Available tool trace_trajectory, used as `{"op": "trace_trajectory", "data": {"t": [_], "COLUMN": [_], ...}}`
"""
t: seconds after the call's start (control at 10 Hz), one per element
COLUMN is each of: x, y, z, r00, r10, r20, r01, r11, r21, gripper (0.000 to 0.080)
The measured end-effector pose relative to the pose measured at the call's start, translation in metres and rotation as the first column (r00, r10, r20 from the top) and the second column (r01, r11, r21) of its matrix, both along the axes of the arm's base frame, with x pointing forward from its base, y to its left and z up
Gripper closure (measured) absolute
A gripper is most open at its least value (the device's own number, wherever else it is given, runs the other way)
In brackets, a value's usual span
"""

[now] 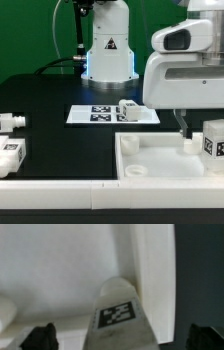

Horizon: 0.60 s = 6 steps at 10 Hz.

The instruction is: Assemble square table

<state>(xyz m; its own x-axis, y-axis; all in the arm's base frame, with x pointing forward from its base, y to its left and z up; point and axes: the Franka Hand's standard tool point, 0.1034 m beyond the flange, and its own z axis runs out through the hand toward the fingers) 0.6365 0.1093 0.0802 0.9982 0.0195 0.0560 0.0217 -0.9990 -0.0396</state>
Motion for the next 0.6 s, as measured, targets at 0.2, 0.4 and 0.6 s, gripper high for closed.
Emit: {"op": "trace_trajectory", "data": {"t": [0.2, 0.4, 0.6], "x": [0.0033, 0.0032, 0.0031], "y": [-0.0001, -0.0007, 0.0000], "z": [0.0013, 0.0011, 0.0011], "r00": [0.994, 0.994, 0.999], "r10": [0.114, 0.113, -0.052], "r20": [0.001, 0.001, -0.005], "r01": [-0.114, -0.113, 0.052], "r11": [0.993, 0.994, 0.999], "r21": [-0.008, -0.008, 0.003], "gripper": [0.0150, 0.0382, 0.0515]}}
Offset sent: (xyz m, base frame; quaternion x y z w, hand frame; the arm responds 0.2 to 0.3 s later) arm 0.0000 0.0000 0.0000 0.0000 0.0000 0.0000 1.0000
